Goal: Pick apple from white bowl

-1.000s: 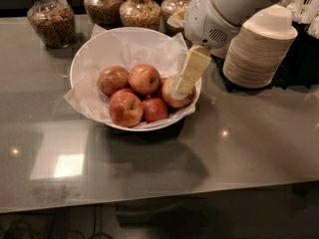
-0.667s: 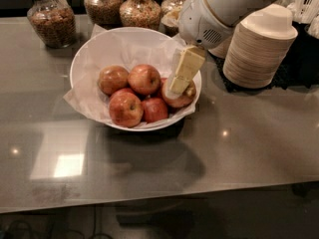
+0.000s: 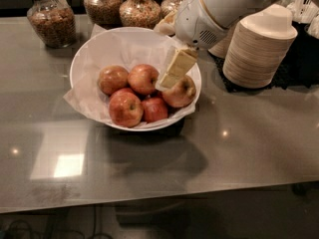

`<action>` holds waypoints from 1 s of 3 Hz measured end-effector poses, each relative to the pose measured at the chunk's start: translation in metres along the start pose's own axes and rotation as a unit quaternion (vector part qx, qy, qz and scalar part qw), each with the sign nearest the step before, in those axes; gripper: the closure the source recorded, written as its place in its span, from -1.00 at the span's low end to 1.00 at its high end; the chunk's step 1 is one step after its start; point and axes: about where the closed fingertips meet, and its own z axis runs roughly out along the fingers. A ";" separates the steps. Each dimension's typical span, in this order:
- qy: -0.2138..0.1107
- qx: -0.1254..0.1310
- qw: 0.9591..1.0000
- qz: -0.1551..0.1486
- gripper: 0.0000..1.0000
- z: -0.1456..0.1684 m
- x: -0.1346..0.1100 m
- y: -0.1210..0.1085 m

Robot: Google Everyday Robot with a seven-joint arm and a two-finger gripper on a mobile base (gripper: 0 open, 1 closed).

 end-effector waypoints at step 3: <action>-0.036 -0.041 0.999 -0.004 -0.48 0.021 0.017 -0.006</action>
Offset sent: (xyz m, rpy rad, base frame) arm 0.0187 -0.0053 -0.0239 0.0621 0.0551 0.0686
